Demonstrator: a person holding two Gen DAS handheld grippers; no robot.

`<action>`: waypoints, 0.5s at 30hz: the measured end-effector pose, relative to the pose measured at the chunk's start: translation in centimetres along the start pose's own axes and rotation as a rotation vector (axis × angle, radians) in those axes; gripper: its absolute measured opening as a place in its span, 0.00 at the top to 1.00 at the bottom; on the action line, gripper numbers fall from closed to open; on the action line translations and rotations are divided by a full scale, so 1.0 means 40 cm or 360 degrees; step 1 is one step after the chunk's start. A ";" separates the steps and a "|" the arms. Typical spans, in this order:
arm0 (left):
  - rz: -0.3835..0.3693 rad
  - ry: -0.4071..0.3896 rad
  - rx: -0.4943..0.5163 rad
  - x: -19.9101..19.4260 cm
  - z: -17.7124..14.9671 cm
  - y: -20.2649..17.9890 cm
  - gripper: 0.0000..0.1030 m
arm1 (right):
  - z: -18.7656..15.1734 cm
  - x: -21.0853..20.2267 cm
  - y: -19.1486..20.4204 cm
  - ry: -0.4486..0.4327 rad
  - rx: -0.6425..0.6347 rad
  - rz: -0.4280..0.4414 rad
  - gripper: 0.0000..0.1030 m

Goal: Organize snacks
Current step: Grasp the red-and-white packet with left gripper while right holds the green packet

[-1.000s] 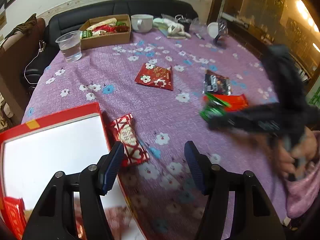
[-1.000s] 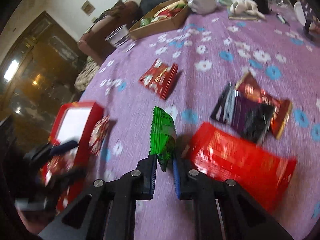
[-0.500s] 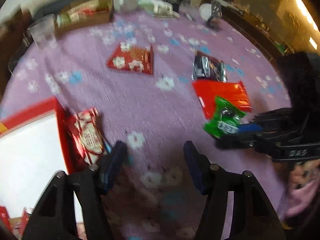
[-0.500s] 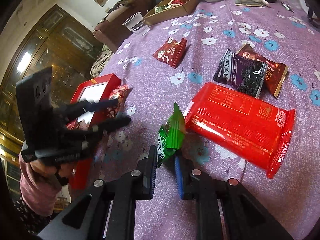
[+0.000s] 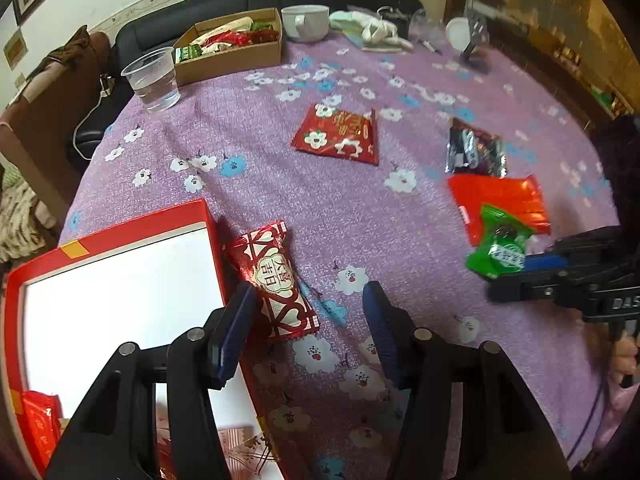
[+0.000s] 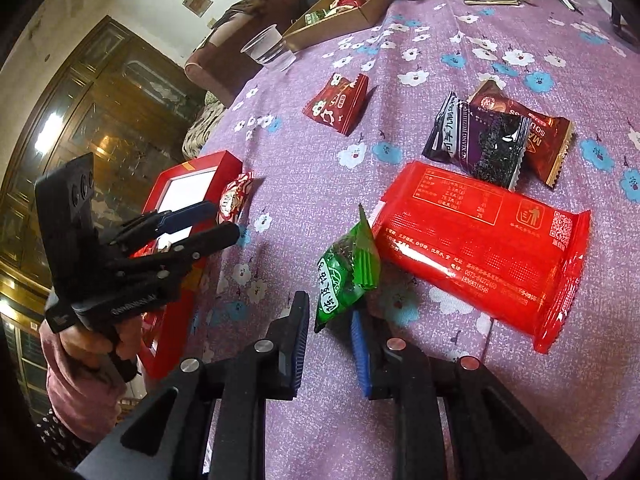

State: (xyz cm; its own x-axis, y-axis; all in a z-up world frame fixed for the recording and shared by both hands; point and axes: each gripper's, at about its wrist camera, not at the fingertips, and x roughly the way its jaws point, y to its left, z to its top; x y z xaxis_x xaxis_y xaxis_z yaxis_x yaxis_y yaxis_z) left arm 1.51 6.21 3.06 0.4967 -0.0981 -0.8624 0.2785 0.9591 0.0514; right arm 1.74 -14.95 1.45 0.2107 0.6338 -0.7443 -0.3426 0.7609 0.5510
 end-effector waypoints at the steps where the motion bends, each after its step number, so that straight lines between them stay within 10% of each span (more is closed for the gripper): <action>1: -0.0002 0.0007 -0.0004 0.005 0.005 -0.004 0.46 | 0.000 -0.001 0.000 0.0000 0.0001 0.0000 0.80; 7: -0.0143 0.0076 0.0008 0.048 0.004 -0.033 0.40 | -0.001 -0.005 0.002 0.0009 -0.0001 -0.0022 0.77; 15: -0.0145 -0.0016 -0.0024 0.011 0.006 -0.043 0.40 | -0.002 -0.033 0.001 -0.0018 -0.0069 -0.0105 0.49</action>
State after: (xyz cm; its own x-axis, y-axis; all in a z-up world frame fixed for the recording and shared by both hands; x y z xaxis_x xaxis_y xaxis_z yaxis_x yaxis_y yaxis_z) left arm 1.45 4.47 2.74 0.4783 -0.1878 -0.8579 0.3107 0.9499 -0.0347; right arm 1.39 -15.77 2.44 0.2444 0.5844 -0.7738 -0.3667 0.7944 0.4842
